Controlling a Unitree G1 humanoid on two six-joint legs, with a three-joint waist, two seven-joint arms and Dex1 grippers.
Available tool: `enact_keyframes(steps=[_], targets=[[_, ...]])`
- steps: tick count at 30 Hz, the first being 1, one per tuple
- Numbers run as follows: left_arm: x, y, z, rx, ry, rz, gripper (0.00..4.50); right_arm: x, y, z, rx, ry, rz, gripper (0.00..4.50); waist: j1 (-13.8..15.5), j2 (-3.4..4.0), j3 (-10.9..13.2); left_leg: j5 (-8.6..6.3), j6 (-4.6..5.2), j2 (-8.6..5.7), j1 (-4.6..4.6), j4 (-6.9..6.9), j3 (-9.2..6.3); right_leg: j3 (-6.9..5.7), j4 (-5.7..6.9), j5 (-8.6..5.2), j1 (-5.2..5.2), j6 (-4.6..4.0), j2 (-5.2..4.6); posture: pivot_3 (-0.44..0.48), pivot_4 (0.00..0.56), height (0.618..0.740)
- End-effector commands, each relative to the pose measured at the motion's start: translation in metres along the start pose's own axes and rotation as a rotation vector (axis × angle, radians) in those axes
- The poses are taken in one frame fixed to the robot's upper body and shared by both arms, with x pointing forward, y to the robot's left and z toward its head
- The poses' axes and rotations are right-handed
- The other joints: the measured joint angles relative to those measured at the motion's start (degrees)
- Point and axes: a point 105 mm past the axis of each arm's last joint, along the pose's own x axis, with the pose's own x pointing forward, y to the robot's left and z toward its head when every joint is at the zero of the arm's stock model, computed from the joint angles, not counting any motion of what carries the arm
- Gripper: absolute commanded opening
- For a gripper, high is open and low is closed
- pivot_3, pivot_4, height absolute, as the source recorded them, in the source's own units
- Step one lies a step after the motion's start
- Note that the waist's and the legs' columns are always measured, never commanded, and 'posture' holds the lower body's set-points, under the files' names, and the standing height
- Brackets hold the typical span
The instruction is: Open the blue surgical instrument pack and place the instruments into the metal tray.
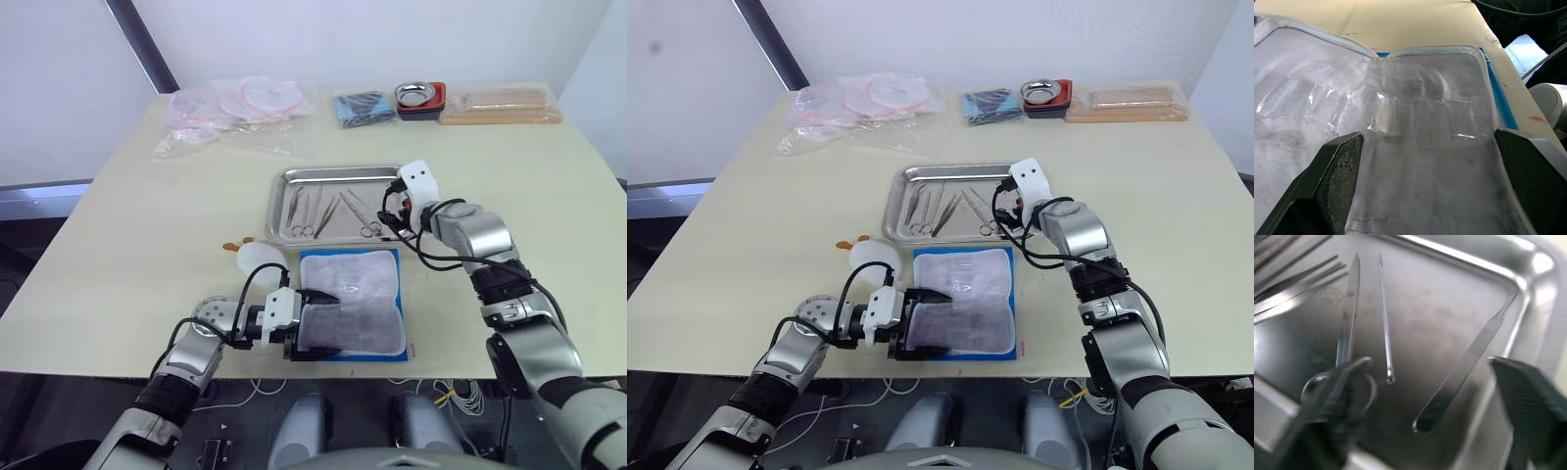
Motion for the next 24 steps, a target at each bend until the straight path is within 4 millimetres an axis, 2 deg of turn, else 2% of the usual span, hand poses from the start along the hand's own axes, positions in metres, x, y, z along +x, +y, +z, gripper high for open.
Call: enact_keyframes(steps=[1, 7, 16, 20, 22, 24], targets=[[-0.020, -0.024, -0.069, -0.214, 0.265, 0.037, 4.50, -0.016, -0.006, 0.030, -0.059, -0.148, 0.026, 4.47, 0.02, -0.01, 0.01, 0.00, 0.00, 0.00, -0.01, 0.00, 0.00, 0.00, 0.00, 0.00, 0.00, 0.00, 0.00, 0.000, 0.150, 0.740], [-0.021, -0.021, -0.064, -0.207, 0.228, 0.071, 4.50, -0.035, -0.006, 0.038, -0.058, -0.296, 0.129, 4.47, -0.06, -0.03, 0.02, 0.00, 0.00, 0.01, -0.01, 0.00, -0.01, -0.01, 0.00, 0.00, 0.00, 0.00, 0.03, 0.000, 0.150, 0.740], [-0.024, -0.010, -0.043, -0.139, 0.142, 0.127, 4.50, -0.067, 0.000, 0.007, -0.129, -0.431, 0.262, 4.47, -0.77, -0.11, 0.33, 0.00, 0.00, 0.08, -0.04, 0.00, 0.02, 0.00, 0.00, 0.00, 0.00, 0.00, 0.05, 0.000, 0.150, 0.740], [-0.025, -0.001, -0.023, -0.082, 0.072, 0.181, 4.50, -0.081, 0.006, -0.001, -0.103, -0.530, 0.281, 4.47, -1.02, -0.17, 0.58, 0.00, -0.01, 0.20, -0.17, 0.00, 0.03, 0.00, 0.03, 0.00, -0.17, 0.01, 0.13, 0.000, 0.150, 0.740], [-0.025, 0.001, -0.009, -0.048, 0.024, 0.195, 4.50, -0.086, 0.009, -0.004, -0.076, -0.551, 0.303, 4.47, -0.99, -0.44, 0.80, 0.00, -0.01, 0.21, -0.61, 0.01, 0.04, 0.01, 0.09, 0.13, -0.59, 0.22, 0.21, 0.000, 0.150, 0.740], [-0.026, 0.005, 0.004, -0.018, -0.026, 0.216, 4.50, -0.090, 0.010, -0.007, -0.046, -0.563, 0.314, 4.47, -0.92, -0.61, 1.02, 0.02, -0.03, 0.15, -0.94, 0.08, 0.24, 0.07, 0.12, 0.29, -0.90, 0.06, 0.43, 0.000, 0.150, 0.740]])
